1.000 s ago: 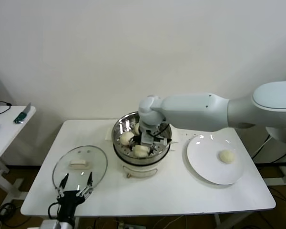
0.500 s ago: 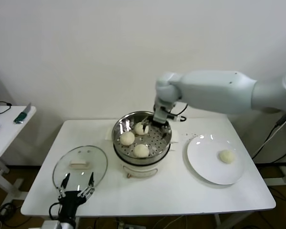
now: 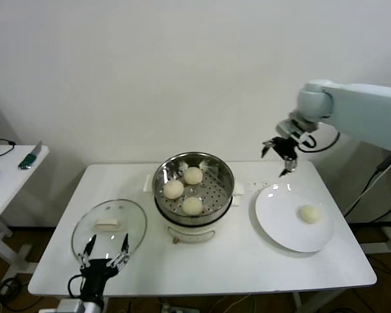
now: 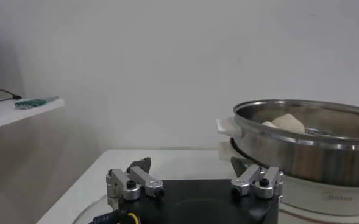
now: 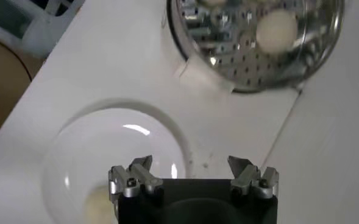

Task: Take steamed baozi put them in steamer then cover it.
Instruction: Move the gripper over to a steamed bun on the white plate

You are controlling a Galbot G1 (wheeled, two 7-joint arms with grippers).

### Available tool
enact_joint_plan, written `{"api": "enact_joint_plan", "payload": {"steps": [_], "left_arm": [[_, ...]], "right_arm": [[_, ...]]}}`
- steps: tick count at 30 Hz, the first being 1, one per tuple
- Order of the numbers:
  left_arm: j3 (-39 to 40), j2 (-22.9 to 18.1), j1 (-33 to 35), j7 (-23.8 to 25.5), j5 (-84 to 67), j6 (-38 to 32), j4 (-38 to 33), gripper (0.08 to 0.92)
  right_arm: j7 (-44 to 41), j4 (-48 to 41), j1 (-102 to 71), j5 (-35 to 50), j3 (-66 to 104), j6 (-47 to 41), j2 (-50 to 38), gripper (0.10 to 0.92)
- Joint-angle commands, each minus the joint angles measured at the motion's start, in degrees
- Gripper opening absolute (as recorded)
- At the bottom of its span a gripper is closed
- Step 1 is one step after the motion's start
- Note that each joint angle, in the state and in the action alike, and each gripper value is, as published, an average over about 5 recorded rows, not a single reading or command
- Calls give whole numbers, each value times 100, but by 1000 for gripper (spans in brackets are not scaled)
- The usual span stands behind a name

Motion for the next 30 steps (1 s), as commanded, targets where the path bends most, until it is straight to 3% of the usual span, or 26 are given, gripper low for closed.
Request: {"api": "enact_joint_plan", "payload": {"steps": [1, 11, 30], "left_arm": [[-16, -22, -48, 9, 6, -12, 49, 823], [25, -176, -51, 19, 118, -30, 103, 823], [95, -304, 84, 1, 274, -43, 126, 823]], "right_arm": [[11, -577, -1001, -409, 75, -586, -1296, 823], [331, -1294, -2600, -1369, 1409, -577, -1329, 823], [622, -2108, -3783, -1859, 2403, -540, -703, 823]]}}
